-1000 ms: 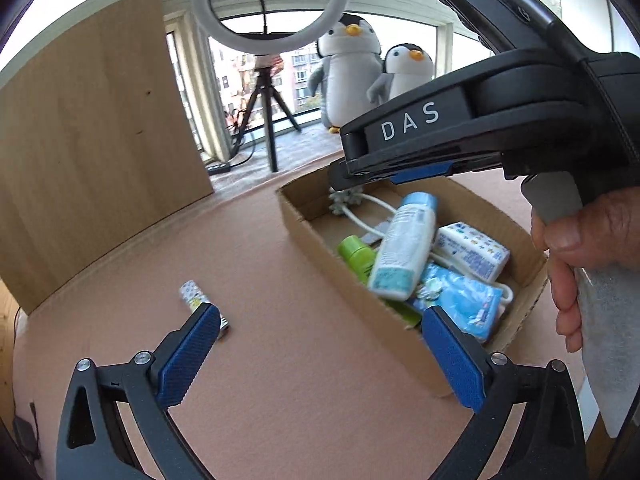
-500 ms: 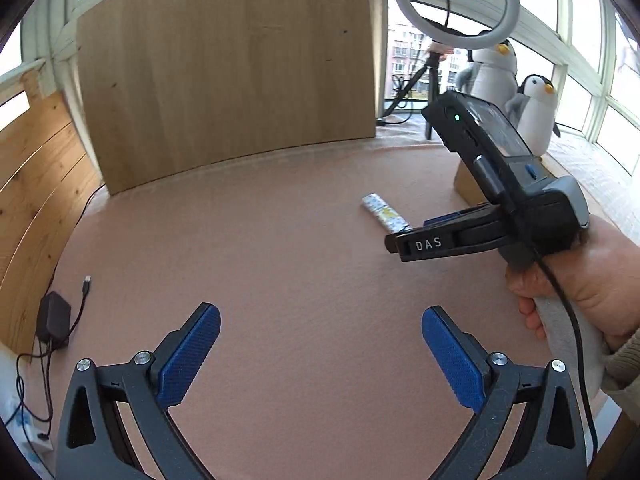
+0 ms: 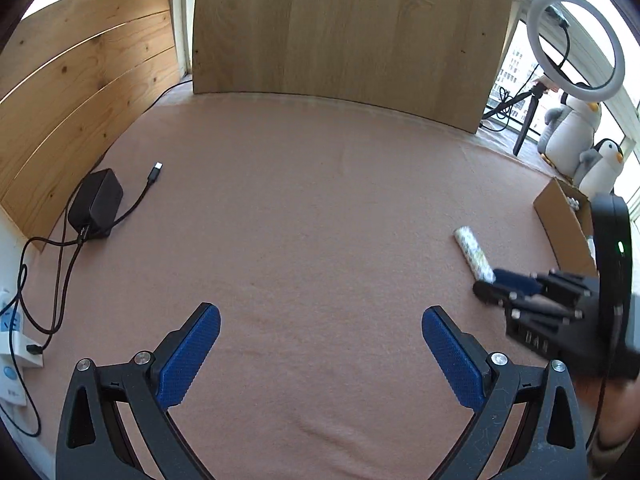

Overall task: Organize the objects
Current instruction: 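Reach the right gripper to the patterned lighter and grasp it, then close the left gripper on the lighter while the right gripper holds it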

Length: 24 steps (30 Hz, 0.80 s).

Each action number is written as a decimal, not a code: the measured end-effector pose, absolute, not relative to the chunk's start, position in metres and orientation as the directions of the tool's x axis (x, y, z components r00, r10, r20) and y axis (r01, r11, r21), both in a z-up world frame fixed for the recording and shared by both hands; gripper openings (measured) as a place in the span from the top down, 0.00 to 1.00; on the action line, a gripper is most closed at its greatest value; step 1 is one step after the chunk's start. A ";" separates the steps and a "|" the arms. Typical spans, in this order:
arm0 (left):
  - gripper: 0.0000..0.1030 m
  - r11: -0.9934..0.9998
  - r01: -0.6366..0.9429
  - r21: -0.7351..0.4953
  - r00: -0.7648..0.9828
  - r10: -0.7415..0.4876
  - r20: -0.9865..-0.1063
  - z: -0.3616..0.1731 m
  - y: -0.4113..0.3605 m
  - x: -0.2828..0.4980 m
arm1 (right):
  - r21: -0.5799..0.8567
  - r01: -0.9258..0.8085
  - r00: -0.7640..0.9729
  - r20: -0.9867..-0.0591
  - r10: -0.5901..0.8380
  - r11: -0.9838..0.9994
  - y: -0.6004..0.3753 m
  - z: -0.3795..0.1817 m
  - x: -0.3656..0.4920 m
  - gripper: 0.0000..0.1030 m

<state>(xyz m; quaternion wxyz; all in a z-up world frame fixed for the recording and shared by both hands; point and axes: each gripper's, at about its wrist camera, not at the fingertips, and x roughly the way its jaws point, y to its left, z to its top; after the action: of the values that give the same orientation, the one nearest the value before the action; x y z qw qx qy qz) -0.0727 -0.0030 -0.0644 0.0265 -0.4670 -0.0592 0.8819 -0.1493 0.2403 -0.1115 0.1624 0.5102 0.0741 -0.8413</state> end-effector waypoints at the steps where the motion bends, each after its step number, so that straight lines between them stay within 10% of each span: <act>1: 0.01 -0.991 0.004 -0.137 -0.558 0.112 -0.823 -0.066 -0.002 -0.075 | 0.039 0.366 -0.429 -0.879 -0.206 -0.930 0.232 -0.112 -0.134 0.79; 11: 0.03 -0.983 -0.023 -0.180 -0.461 0.170 -0.871 -0.082 0.018 -0.071 | 0.024 0.477 -0.448 -0.854 -0.266 -0.879 0.161 -0.112 -0.029 0.79; 24: 0.34 -0.977 -0.091 -0.191 -0.352 0.211 -0.912 -0.109 0.070 -0.074 | -0.006 0.479 -0.517 -0.810 -0.277 -0.878 0.167 -0.113 -0.001 0.77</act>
<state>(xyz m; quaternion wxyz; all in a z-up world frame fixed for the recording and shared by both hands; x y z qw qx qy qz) -0.0737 0.0696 -0.1091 0.0917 -0.5616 -0.0534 0.8206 -0.0014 0.1672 -0.1132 0.2188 0.4403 0.1149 -0.8632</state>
